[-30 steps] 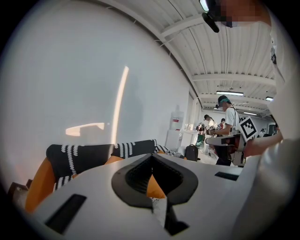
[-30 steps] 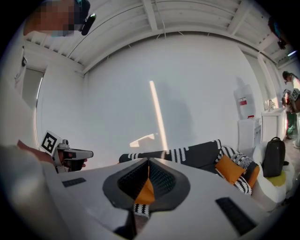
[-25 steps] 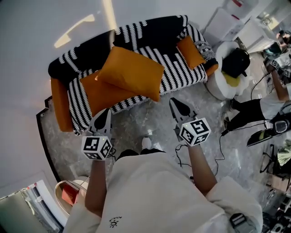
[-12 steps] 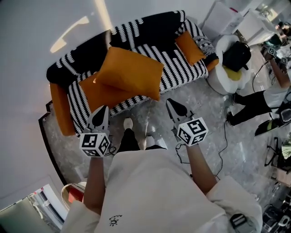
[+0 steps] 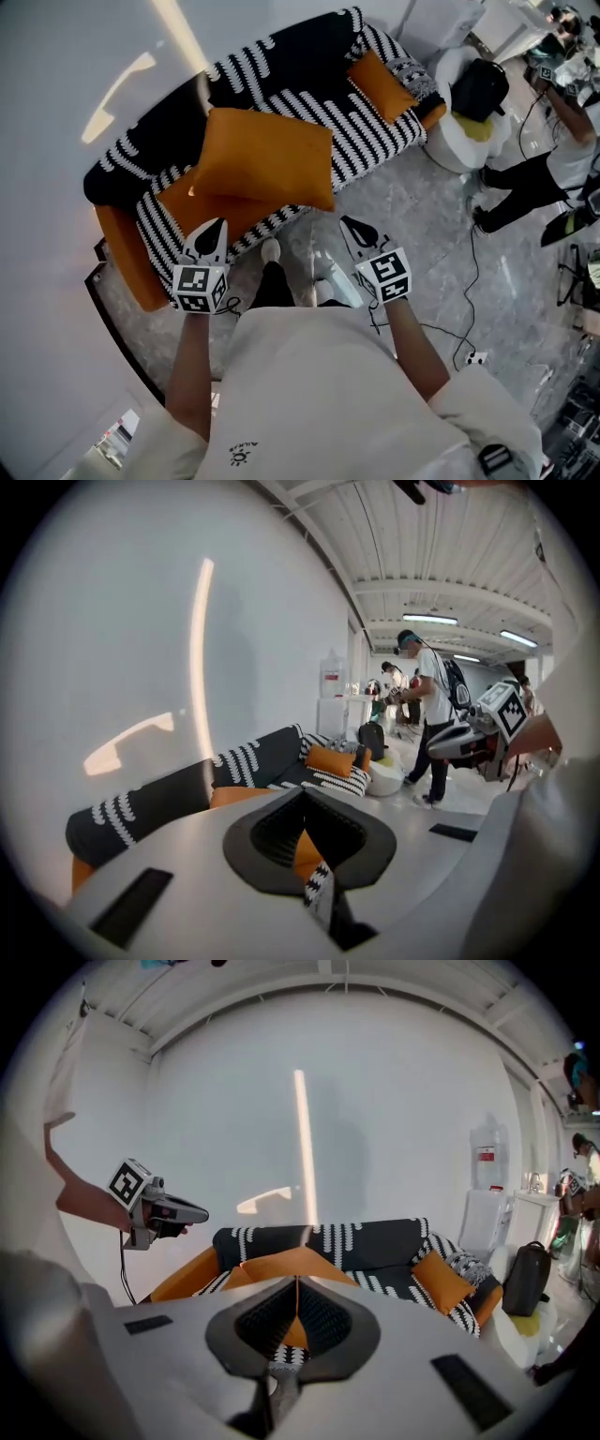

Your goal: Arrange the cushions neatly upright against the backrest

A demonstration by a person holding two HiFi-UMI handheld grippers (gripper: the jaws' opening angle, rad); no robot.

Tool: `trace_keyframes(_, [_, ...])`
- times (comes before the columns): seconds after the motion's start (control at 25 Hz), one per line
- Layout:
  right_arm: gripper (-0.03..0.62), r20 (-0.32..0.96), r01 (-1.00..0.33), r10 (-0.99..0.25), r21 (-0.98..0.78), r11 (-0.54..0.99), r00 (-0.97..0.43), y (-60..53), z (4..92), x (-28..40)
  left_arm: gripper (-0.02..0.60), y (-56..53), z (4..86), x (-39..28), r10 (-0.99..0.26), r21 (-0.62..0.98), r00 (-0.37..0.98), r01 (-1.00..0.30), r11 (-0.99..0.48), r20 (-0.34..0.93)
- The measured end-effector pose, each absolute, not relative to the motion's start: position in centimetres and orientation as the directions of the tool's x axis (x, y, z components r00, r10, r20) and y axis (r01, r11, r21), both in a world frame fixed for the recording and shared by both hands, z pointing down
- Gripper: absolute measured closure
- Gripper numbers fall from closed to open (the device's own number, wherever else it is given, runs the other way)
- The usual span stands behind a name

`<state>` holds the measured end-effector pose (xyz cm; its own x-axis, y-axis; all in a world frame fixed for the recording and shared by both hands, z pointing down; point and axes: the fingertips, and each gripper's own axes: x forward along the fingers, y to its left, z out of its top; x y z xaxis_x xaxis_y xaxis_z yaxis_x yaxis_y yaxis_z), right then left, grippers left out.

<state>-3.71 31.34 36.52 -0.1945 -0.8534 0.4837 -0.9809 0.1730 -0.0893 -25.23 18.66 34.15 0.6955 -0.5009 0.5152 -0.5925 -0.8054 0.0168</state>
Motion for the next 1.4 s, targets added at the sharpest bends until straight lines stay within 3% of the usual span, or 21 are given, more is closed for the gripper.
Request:
trace_keyframes(0.28, [0.571,0.581,-0.988,-0.8,-0.089,0.124,-0.152,26.8,41.3,-4.5,0.563,12.1,39.2,-25.4,-0.405,-0.03,0.669,-0.497,-0.867,0.623])
trace_keyframes(0.8, [0.571,0.696,-0.984,-0.717,-0.156,-0.083,-0.05,23.3,49.3,-4.0,0.563,4.0,49.4,-29.9,-0.301,0.054,0.581,-0.513,-0.856,0.756])
trace_keyframes(1.4, [0.569,0.779,-0.947,-0.627,-0.22,-0.234,-0.026,23.2,61.3,-2.0,0.562,0.9,57.7,-32.7,-0.431,-0.063,0.389,-0.679,-0.732,0.814])
